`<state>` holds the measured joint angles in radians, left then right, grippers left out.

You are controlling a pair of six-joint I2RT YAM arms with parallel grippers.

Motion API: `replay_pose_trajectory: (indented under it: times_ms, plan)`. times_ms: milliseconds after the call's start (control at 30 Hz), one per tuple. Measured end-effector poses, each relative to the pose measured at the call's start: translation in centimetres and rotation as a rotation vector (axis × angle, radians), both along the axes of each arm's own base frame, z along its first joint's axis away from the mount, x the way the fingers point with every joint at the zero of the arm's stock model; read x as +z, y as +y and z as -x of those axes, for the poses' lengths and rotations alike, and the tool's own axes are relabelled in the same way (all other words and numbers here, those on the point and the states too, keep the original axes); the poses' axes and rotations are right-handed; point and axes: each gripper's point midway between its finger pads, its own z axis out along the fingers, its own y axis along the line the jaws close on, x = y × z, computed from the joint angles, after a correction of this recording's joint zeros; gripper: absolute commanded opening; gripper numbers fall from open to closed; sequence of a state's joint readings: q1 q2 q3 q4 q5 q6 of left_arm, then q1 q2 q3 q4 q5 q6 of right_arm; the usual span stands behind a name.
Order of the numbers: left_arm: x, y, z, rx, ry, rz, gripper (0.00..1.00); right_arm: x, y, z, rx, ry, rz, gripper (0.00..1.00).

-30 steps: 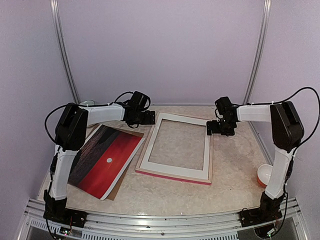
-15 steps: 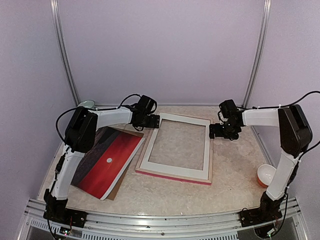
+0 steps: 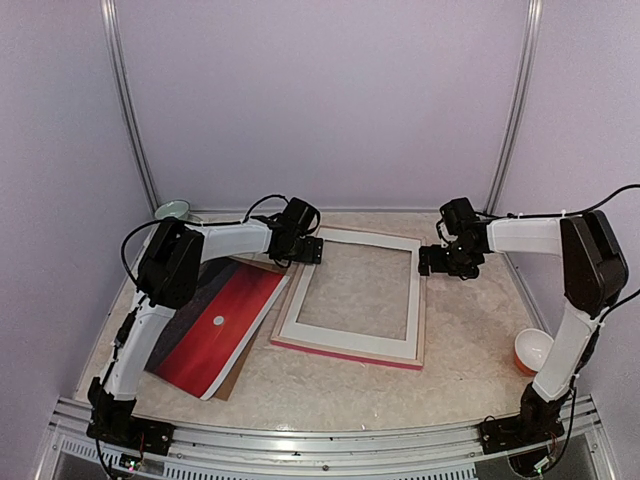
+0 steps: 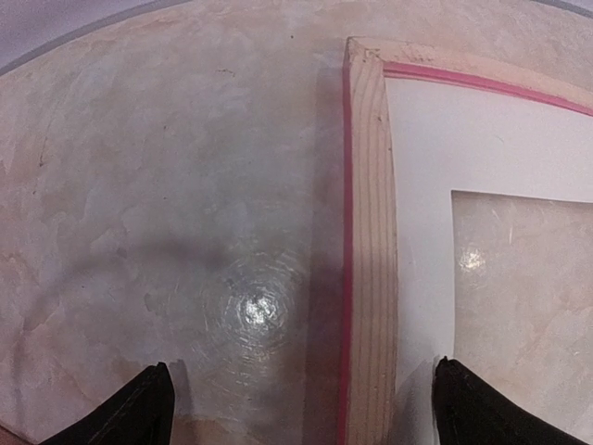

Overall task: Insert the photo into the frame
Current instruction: Press the mat board against the glass panel, then adjust the frame body at the center of the board.

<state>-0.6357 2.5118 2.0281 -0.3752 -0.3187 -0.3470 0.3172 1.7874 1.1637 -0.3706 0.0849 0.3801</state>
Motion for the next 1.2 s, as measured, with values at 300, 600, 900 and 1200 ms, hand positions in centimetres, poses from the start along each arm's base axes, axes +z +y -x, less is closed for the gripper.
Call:
replay_pose_trajectory:
  times_ms: [300,600,900,1200]
  plan:
    - [0.5,0.0,0.5,-0.007,0.012,0.022,0.97,0.0,0.2,0.0,0.006,0.001,-0.013,0.99]
    - [3.9,0.6,3.3,-0.028,0.038,0.113,0.97,-0.3,1.5,-0.1,0.036,0.007,-0.076,0.93]
    - [1.2,0.9,8.7,-0.065,0.175,0.222,0.98,-1.5,2.5,0.4,0.065,0.043,-0.136,0.95]
    - [0.9,-3.3,12.8,-0.158,0.222,0.269,0.99,-3.0,2.5,2.2,0.086,0.094,-0.187,0.98]
